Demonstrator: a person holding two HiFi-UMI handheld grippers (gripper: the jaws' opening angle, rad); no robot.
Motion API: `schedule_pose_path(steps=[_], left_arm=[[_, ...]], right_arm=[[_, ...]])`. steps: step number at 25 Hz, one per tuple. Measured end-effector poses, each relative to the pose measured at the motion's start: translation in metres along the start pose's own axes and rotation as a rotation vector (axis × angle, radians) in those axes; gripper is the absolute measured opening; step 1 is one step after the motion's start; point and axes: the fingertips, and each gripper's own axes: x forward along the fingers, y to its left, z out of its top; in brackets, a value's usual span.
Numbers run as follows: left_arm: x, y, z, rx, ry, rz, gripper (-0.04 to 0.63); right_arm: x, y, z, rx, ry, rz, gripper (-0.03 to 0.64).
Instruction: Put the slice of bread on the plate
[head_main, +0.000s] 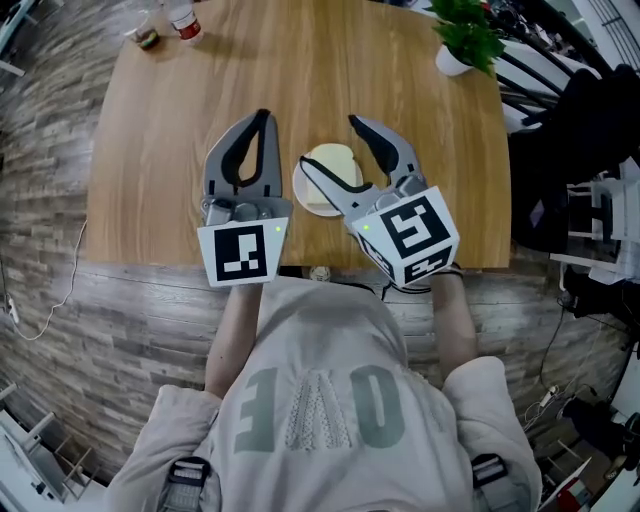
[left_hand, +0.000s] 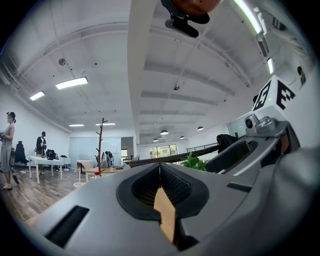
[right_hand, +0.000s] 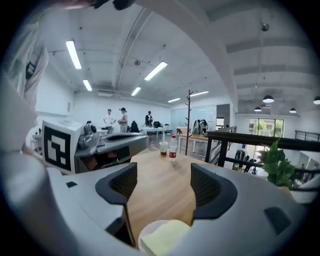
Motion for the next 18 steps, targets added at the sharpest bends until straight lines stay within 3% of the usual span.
schedule_pose_path(steps=[9,12,15,17,18], left_arm=[[0.001,0.007,0.03,0.003,-0.061,0.006,0.008],[0.002,0.009,0.037,-0.005,-0.081,0.007,0.008],[0.002,0.009,0.044,-0.015,-0.105,-0.003,0.008],[0.002,0.009,0.048,-0.012,-0.114,-0.009,0.008],[0.002,0.008,0.05,-0.011,-0.118,-0.012,0.008]], right_arm=[[-0.027,-0.027,0.049,0.313,-0.273,-0.092,0.313],[-0.037,-0.031,0.057,0.376,-0.342,-0.06,0.313],[-0.047,-0.038,0.06,0.404,-0.376,-0.086,0.31],[-0.054,-0.044,0.06,0.416,-0.384,-0.135,0.246],[-0.058,-0.048,0.06,0.411,-0.385,-0.171,0.153]])
